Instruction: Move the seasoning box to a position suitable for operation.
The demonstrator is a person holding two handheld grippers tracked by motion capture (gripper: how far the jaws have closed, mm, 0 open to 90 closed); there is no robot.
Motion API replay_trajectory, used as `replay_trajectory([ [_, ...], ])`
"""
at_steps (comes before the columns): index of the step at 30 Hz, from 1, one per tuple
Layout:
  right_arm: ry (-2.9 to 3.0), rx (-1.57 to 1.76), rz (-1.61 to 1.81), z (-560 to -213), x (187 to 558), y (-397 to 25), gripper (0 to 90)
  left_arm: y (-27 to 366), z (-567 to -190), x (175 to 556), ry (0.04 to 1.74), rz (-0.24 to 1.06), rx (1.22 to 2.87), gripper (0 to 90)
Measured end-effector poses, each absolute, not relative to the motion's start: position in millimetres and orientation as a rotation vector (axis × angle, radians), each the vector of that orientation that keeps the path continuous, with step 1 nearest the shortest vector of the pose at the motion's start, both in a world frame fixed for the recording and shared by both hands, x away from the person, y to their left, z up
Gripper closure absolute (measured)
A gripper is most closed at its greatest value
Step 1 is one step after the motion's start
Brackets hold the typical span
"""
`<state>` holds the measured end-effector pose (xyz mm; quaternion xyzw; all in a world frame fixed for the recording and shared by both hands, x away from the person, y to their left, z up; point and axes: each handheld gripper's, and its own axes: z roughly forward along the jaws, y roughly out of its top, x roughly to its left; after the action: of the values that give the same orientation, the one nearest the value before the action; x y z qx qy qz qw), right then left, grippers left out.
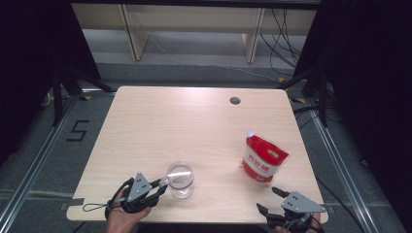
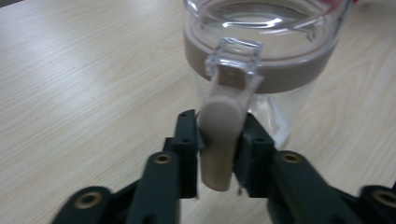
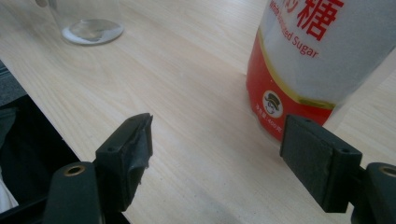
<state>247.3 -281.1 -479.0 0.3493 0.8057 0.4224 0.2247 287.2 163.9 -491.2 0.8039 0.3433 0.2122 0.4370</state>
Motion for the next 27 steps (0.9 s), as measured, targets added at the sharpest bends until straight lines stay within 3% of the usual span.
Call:
replay_trajectory([
  [27,2.239,0.982,1.165,-479,247,-277,26.2,129,-491,309,0.736,0.456,1.999,73.9],
])
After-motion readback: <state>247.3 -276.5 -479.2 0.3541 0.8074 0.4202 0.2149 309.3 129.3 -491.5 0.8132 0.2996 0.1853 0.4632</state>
